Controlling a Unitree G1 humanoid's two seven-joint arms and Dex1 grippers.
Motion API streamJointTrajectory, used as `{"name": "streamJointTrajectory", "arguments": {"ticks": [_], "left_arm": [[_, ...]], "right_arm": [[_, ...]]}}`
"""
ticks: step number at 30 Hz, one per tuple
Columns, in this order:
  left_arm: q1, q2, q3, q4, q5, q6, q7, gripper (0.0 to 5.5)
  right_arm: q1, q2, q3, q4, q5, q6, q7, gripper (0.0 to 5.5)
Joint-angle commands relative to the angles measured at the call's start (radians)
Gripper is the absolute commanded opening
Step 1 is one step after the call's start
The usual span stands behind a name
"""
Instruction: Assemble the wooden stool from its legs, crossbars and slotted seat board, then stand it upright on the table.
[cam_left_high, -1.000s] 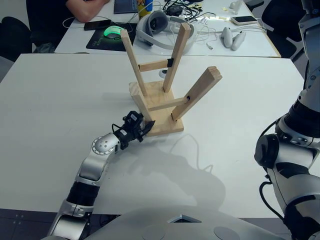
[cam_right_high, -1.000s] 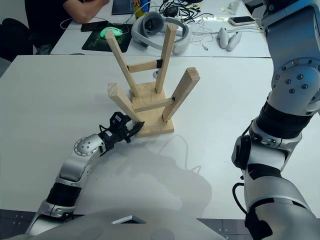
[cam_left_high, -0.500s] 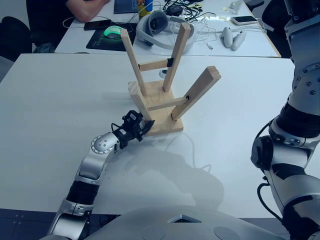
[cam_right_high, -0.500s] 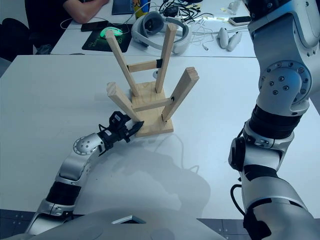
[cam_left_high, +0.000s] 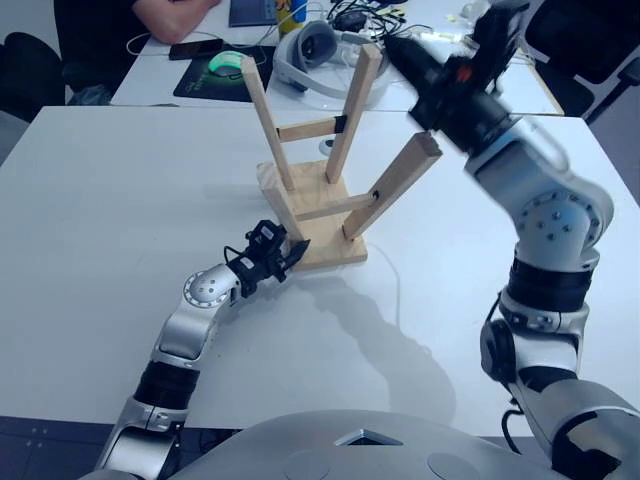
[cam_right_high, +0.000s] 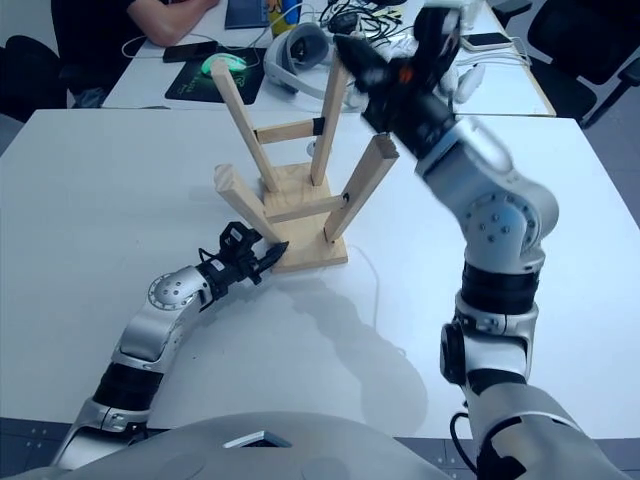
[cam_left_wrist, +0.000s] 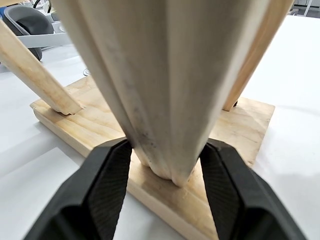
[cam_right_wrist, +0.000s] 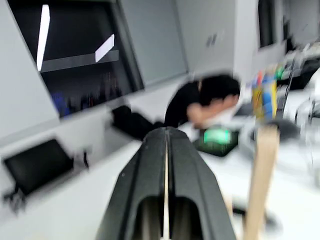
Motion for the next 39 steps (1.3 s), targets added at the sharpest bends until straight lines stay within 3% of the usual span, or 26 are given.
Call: {"name": "streamJointTrajectory", "arguments": {"ticks": [1,10,13,15,18,19,21,27,32,35,39], "left_arm": [[0.020,0.000,0.003,0.038,0.020,0.020,0.021,2.15],[0.041,0.017,0.014,0.044,0.021,0.006,0.022,2.15],[0.067,0.035,0.017,0.030,0.020,0.008,0.014,2.15],[0.064,0.038,0.023,0.024,0.016,0.015,0.014,2.15],[0.045,0.028,0.024,0.001,0.009,0.034,0.022,2.15],[0.034,0.022,0.020,0.001,0.009,0.038,0.023,2.15],[0.007,0.015,0.011,0.007,0.006,0.045,0.018,2.15],[0.005,0.010,-0.011,0.014,0.012,0.042,0.013,2.15],[0.005,0.015,0.001,0.030,0.008,0.037,0.010,2.14],[-0.008,0.028,0.014,0.048,0.004,0.028,-0.005,2.14],[-0.033,0.065,0.011,0.074,0.007,0.011,-0.054,2.14]], "right_arm": [[-0.213,-0.078,-0.110,0.047,-0.037,-0.145,0.074,0.00],[-0.255,-0.075,-0.126,0.096,-0.083,-0.222,0.106,0.00],[-0.167,-0.051,-0.076,0.042,-0.050,-0.162,0.115,0.00],[0.071,-0.076,0.050,-0.039,-0.032,-0.009,0.148,0.00],[0.559,-0.266,0.441,-0.027,-0.135,0.266,0.220,0.00],[0.666,-0.293,0.489,0.004,-0.166,0.283,0.230,0.00],[0.691,-0.247,0.442,-0.034,-0.135,0.267,0.203,0.00],[0.286,-0.011,0.120,-0.010,0.001,-0.016,0.100,0.00],[0.154,0.049,-0.106,0.093,0.195,-0.049,-0.014,0.00],[0.205,0.020,-0.112,0.183,0.119,-0.050,0.004,0.00],[0.338,-0.042,0.064,0.206,-0.100,-0.056,0.108,0.00]]}}
